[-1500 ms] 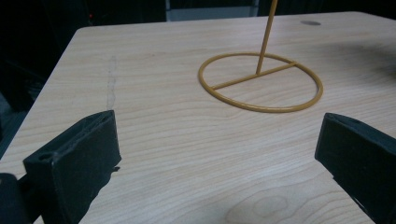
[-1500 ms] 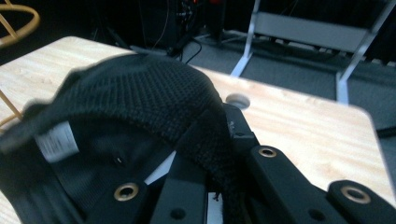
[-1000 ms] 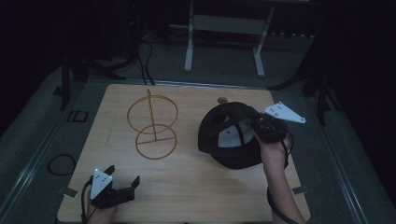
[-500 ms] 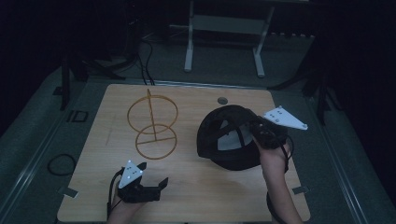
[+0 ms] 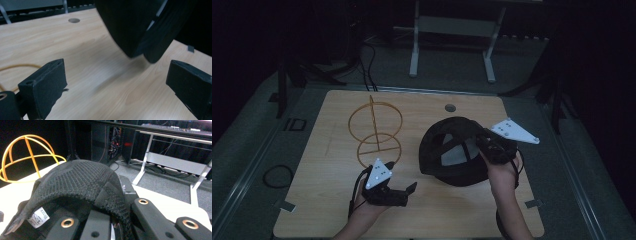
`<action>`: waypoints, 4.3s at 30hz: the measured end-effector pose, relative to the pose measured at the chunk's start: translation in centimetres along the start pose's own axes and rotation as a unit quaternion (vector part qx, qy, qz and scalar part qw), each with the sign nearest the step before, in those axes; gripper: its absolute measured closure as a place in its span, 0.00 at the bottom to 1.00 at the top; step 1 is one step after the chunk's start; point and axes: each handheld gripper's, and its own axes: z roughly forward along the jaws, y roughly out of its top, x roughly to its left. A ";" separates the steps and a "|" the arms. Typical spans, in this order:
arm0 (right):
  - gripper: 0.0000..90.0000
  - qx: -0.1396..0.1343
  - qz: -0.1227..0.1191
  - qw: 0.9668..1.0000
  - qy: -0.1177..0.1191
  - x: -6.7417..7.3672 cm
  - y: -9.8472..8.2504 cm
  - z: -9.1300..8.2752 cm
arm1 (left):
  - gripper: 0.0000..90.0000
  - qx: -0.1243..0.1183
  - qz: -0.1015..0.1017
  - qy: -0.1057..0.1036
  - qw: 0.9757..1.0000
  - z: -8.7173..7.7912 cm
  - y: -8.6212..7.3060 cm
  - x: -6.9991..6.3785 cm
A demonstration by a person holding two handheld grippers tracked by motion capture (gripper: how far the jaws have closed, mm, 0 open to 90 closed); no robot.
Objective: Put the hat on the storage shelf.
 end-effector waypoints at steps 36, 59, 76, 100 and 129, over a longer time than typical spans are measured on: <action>0.98 -0.020 -0.030 0.998 0.054 2.1 0.1 -1.9 | 0.94 -0.022 0.008 0.007 1.000 3.6 5.1 -0.4; 0.77 -0.007 -0.007 0.999 0.035 1.6 -4.5 -3.4 | 0.99 -0.043 0.014 0.021 0.999 3.4 7.2 -1.5; 0.37 0.013 0.000 0.997 0.078 2.3 -6.2 -5.8 | 0.99 -0.083 0.035 0.028 0.996 2.2 9.0 -2.1; 0.46 -0.010 -0.077 0.987 0.144 1.2 -5.3 -10.7 | 0.99 -0.103 0.080 -0.104 0.986 0.7 7.8 0.4; 0.80 0.018 -0.166 0.958 0.234 5.4 -3.9 -7.2 | 0.99 -0.111 0.091 -0.236 0.961 0.3 8.2 0.5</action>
